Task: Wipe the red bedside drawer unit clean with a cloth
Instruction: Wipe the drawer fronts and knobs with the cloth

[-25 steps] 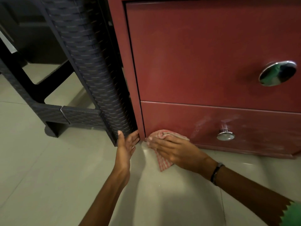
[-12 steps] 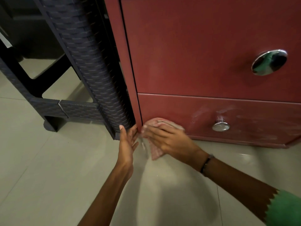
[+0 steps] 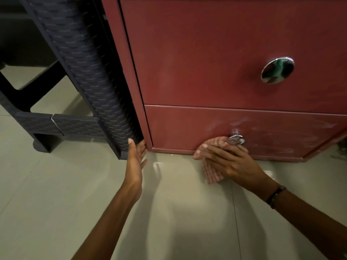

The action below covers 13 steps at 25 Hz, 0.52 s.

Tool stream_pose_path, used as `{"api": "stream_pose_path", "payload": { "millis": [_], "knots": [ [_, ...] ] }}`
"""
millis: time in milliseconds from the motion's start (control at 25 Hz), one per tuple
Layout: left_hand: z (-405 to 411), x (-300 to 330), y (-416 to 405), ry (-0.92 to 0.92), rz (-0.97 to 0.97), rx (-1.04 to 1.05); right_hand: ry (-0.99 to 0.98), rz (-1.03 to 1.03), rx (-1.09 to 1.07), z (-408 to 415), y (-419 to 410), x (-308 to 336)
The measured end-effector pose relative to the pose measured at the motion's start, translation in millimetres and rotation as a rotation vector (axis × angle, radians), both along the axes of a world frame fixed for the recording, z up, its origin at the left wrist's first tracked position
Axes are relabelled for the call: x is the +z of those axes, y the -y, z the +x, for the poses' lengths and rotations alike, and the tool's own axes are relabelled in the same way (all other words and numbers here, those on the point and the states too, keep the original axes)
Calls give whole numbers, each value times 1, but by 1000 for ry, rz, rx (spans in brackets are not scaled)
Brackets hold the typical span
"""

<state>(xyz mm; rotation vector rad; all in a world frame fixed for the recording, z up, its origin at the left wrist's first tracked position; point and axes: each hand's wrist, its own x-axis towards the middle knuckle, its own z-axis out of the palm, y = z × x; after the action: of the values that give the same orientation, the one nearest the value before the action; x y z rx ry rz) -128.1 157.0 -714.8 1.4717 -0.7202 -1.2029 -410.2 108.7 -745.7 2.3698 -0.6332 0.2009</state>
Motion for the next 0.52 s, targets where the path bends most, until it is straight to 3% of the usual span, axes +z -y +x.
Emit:
{"api": "stream_pose_path", "payload": {
  "millis": [200,440,520],
  "knots": [
    [-11,13,6,40,-135,46,163,90,-5,26,-4,9],
    [-27,3,12,172,-315,32,524,-10,175,82,9,95],
    [-28,0,12,219,-318,38,513,24,165,71,3,88]
  ]
}}
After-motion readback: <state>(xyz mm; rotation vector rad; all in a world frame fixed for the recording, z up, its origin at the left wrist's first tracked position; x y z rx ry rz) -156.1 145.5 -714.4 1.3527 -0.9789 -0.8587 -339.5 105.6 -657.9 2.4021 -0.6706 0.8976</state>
